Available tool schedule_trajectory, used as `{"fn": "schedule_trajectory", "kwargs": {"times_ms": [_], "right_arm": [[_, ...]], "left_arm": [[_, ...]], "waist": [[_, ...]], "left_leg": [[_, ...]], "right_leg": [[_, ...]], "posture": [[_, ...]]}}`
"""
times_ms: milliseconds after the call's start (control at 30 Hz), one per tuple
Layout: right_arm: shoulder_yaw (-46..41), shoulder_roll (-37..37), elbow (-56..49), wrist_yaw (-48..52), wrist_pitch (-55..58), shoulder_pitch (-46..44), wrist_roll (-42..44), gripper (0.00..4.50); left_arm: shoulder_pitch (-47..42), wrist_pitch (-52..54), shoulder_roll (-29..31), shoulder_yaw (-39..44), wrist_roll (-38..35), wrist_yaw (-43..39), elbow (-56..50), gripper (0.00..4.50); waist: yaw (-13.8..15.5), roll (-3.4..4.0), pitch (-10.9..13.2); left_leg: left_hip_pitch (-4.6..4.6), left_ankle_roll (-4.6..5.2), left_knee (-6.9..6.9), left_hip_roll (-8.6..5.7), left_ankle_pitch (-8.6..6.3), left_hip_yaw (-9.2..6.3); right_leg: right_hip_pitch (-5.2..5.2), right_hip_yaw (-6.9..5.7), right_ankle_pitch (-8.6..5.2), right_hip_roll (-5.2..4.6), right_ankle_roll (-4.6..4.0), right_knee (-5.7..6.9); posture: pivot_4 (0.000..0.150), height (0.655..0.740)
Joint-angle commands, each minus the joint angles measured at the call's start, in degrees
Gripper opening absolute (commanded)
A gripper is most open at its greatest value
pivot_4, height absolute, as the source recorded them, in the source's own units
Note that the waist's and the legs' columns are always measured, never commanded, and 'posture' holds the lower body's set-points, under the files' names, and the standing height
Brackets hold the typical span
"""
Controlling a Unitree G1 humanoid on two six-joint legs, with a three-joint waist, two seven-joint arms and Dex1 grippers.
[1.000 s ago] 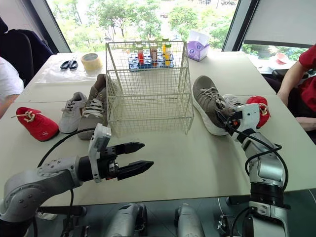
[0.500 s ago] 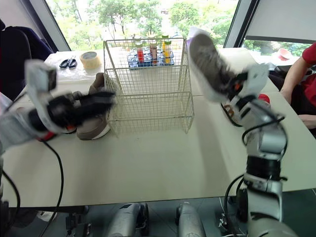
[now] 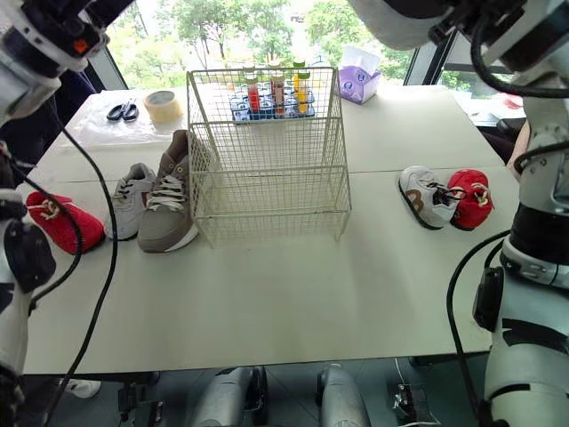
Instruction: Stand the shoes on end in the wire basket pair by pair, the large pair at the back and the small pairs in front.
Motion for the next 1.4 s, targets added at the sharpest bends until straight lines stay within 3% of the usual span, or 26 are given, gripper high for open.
{"fn": "schedule_trajectory", "kwargs": {"times_ms": [33,233,533,667,800,867,900,1000,1167,1300,1400], "right_arm": [[0.58,-1.16,-1.57,3.82,-2.25,-3.64,1.15,0.33],[2.64,-0.94,-2.06,8.58,-3.57,-4.05,1.44,0.33],[4.83,-0.97,-1.52,14.91,-9.40,-2.23,-0.20,0.33],[5.58,-0.17,-1.17,15.81,-11.07,-2.09,-0.79,0.30],[5.70,0.16,-1.79,15.24,-10.61,-1.65,-0.65,0.30],[5.26,0.30,-2.13,14.13,-9.33,-0.99,-0.55,0.30],[4.70,0.37,-2.22,13.00,-7.99,-0.55,-0.33,0.30],[-4.15,1.99,-0.99,5.37,5.73,1.88,11.08,0.30],[-21.81,8.34,4.46,-8.38,13.80,11.15,26.51,2.50],[-27.71,19.18,5.77,-19.69,14.94,12.06,37.88,4.46],[-22.42,24.53,4.96,-20.49,19.62,13.28,40.16,4.46]], "left_arm": [[-5.89,-3.84,0.23,-0.82,8.18,-7.18,8.01,4.50],[-13.14,-4.37,-0.16,0.19,16.97,-14.79,17.66,4.50],[-17.21,-4.77,-1.33,-1.76,28.09,-23.40,21.88,4.50],[-18.15,-3.02,-1.38,-4.41,32.84,-31.79,22.74,3.21],[-18.43,-2.07,-1.60,-2.51,33.96,-32.31,23.22,1.43],[-17.85,-1.84,-1.57,-1.25,33.90,-31.09,22.72,0.80],[-17.53,-1.08,-1.42,-0.28,33.53,-30.49,22.40,0.80],[-15.45,2.83,-0.35,4.36,30.36,-27.53,19.85,0.80],[-3.30,13.41,-1.91,22.62,16.86,-12.08,2.96,0.79],[12.21,18.01,-16.45,38.79,0.54,9.88,-23.80,0.79],[16.91,14.18,-28.55,44.59,-10.71,25.98,-35.76,0.79]], "waist": [[-0.33,-0.01,0.00],[-0.66,-0.10,0.06],[-0.73,-0.12,0.08],[-0.80,-0.14,0.10],[-0.85,-0.14,0.11],[-0.83,-0.16,0.12],[-0.81,-0.16,0.12],[-0.76,-0.21,0.14],[-0.75,-0.36,0.21],[-0.82,-0.41,0.20],[-0.74,-0.41,0.20]], "left_leg": [[-0.03,0.00,0.00,0.00,0.00,0.00],[-0.27,0.01,0.05,0.01,0.00,0.01],[-0.28,0.07,0.07,0.02,-0.04,0.03],[-0.28,0.02,0.09,0.02,-0.01,0.06],[-0.27,0.02,0.09,0.04,-0.01,0.08],[-0.28,0.03,0.09,0.04,-0.01,0.07],[-0.28,0.03,0.10,0.04,-0.01,0.07],[-0.27,0.03,0.14,0.05,-0.01,0.07],[-0.19,-0.08,0.24,0.07,0.07,-0.19],[-0.10,-0.17,0.25,0.13,0.12,-0.27],[-0.04,-0.29,0.28,0.10,0.23,-0.35]], "right_leg": [[-0.04,0.00,0.00,0.00,0.00,0.00],[-0.28,0.01,0.00,-0.03,0.00,0.07],[-0.34,0.03,0.00,-0.04,0.01,0.15],[-0.37,0.04,0.00,-0.04,0.01,0.18],[-0.44,0.08,0.00,-0.04,0.01,0.29],[-0.45,0.08,0.00,-0.05,0.01,0.33],[-0.45,0.08,0.00,-0.05,0.01,0.34],[-0.44,0.08,0.00,-0.07,0.01,0.40],[-0.37,0.09,-0.03,-0.24,0.05,0.85],[-0.34,0.16,-0.04,-0.29,0.07,0.93],[-0.30,0.16,-0.03,-0.30,0.06,1.05]], "posture": [[0.150,0.7351],[0.150,0.7351],[0.150,0.7351],[0.150,0.7351],[0.150,0.7351],[0.150,0.7351],[0.150,0.7351],[0.150,0.7351],[0.150,0.7351],[0.150,0.7351],[0.150,0.7351]]}}
